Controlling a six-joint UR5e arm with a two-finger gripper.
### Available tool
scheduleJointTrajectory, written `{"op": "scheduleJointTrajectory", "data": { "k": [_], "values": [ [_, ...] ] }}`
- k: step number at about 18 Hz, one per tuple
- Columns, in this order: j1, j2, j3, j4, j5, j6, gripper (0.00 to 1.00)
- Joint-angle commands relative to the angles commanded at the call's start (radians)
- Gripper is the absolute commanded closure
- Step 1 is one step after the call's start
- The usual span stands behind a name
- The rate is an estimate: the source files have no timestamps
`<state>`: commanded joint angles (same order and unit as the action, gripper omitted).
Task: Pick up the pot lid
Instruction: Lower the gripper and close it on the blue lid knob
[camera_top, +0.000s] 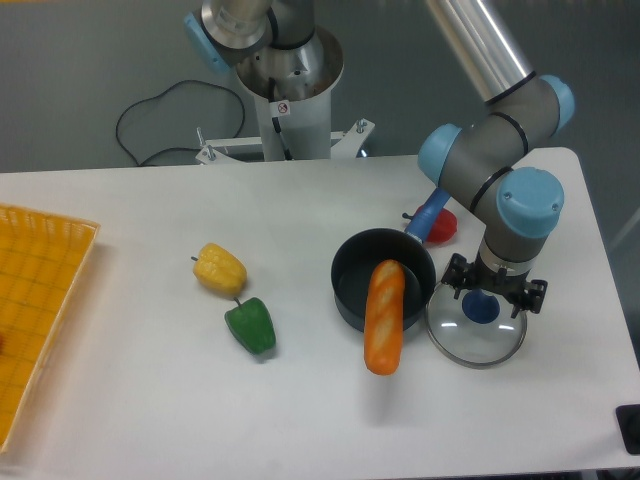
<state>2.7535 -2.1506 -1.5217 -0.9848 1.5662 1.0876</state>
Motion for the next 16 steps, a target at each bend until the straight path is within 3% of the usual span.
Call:
{"op": "scheduleJointTrajectory", "data": {
  "k": [16],
  "values": [
    [-0.002,-0.012,-0.005,-0.003,-0.006,-0.014,0.02]
  ]
}}
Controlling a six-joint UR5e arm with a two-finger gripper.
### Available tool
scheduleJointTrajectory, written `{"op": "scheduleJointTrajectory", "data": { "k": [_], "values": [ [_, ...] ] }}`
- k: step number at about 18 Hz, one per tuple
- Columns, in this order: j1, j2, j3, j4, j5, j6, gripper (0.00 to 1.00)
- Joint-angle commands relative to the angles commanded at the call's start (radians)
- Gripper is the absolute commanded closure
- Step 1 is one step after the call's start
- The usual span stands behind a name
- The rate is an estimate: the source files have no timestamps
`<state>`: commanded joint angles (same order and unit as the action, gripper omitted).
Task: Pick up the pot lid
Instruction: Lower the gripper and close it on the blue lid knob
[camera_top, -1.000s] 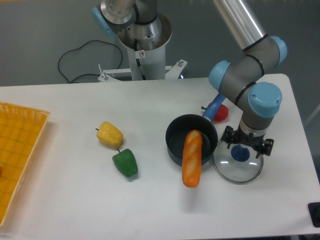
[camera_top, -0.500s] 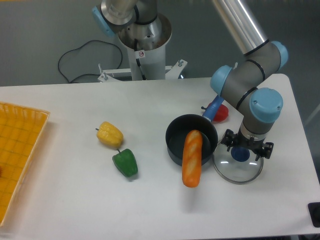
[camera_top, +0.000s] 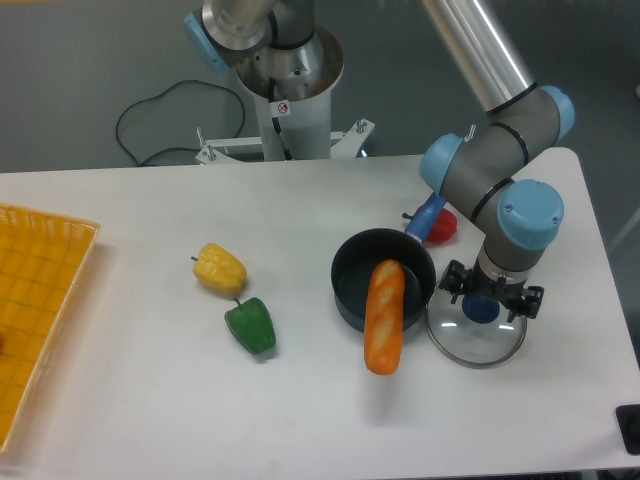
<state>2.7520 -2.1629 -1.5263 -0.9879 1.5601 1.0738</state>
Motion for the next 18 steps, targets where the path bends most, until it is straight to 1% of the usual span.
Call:
{"op": "scheduleJointTrajectory", "data": {
  "k": [2,5,9,10,11,16,18],
  "values": [
    [-0.002,-0.002,0.0,0.0,0.0,0.0,0.05],
    [0.0,-0.003,0.0,0.0,0.0,0.0,0.19],
    [0.0,-0.003,0.0,0.0,0.0,0.0,0.29],
    [0.0,-0.003,0.0,0.0,-0.002,0.0,0.37],
    [0.0,-0.003,0.0,0.0,-0.002,0.0,0.39],
    [0.0,-0.005,0.006,-0.003,0.0,0.003,0.4],
    [0.0,-0.003,0.021,-0.018,-0.002,0.005,0.42]
  ]
}}
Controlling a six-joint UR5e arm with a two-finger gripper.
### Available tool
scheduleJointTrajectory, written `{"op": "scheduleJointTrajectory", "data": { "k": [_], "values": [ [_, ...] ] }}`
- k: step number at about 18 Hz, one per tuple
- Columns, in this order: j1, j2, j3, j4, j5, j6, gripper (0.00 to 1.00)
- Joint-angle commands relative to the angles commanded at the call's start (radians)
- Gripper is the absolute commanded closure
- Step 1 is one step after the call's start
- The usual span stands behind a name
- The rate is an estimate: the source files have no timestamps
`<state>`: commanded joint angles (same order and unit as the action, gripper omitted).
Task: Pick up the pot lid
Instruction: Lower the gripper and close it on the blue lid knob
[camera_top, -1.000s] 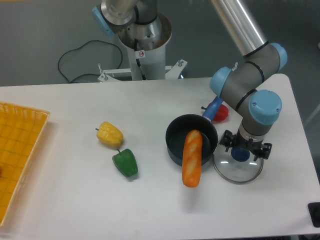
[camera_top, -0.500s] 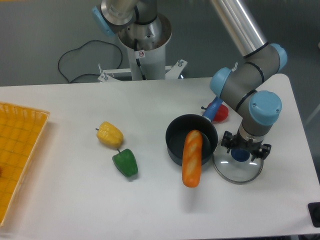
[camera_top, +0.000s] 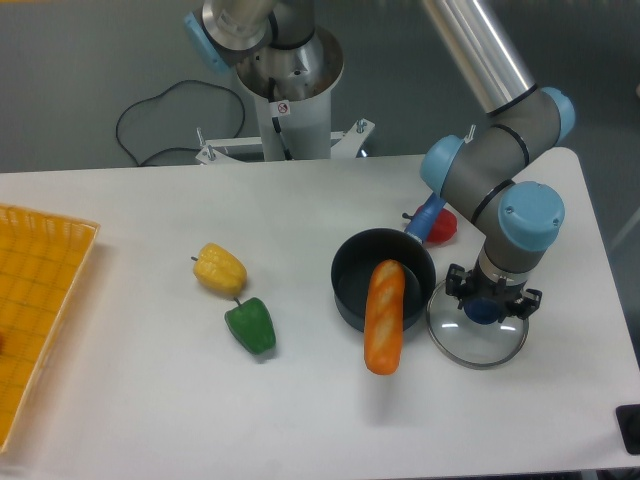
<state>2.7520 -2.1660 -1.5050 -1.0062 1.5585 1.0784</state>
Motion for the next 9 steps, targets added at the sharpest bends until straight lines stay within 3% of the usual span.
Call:
{"op": "scheduleJointTrajectory", "data": {
  "k": [2,6,9],
  "values": [
    [0.0,-0.002,0.028,-0.057,0.0,0.005,0.42],
    [0.002,0.009,0.043,-0.089,0.0,0.009,0.43],
    [0.005,0.032,0.066,-0.155,-0.002,0.018,0.43]
  ]
}}
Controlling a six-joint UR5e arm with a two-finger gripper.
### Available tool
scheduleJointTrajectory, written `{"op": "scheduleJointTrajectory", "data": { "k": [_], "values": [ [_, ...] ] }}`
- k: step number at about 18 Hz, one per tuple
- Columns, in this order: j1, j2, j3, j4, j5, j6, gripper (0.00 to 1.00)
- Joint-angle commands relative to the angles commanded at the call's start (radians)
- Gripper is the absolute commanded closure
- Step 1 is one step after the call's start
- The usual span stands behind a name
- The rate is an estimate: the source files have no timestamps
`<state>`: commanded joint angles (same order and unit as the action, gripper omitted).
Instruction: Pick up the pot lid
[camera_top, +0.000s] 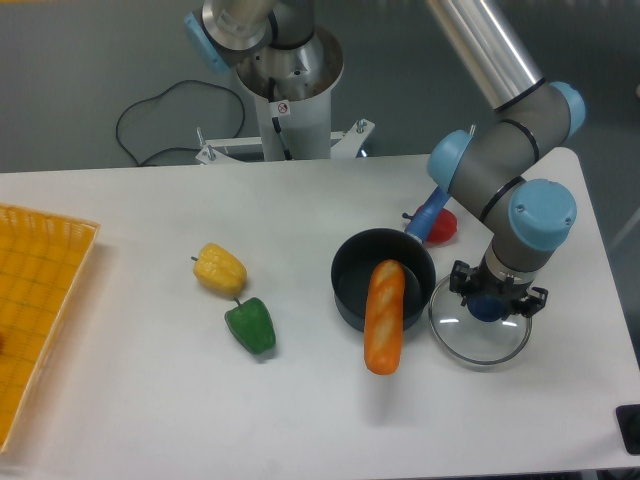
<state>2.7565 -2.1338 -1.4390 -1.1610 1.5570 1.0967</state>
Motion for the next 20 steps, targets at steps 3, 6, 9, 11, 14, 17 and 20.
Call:
{"op": "scheduleJointTrajectory", "data": {
  "k": [3,6,9,11,14,17,20],
  "values": [
    [0.0,0.018,0.02,-0.045,-0.015,0.005,0.43],
    [0.0,0.048,0.022,-0.08,-0.02,0.034,0.43],
    [-0.002,0.083,0.022,-0.101,-0.035,0.038,0.43],
    [-0.006,0.095,0.019,-0.111,-0.044,0.038,0.43],
    [-0.009,0.103,0.014,-0.115,-0.064,0.04,0.43],
    [-0.002,0.097,0.012,-0.112,-0.069,0.041,0.43],
    [0.003,0.089,0.02,-0.106,-0.074,0.041,0.45]
  ]
}}
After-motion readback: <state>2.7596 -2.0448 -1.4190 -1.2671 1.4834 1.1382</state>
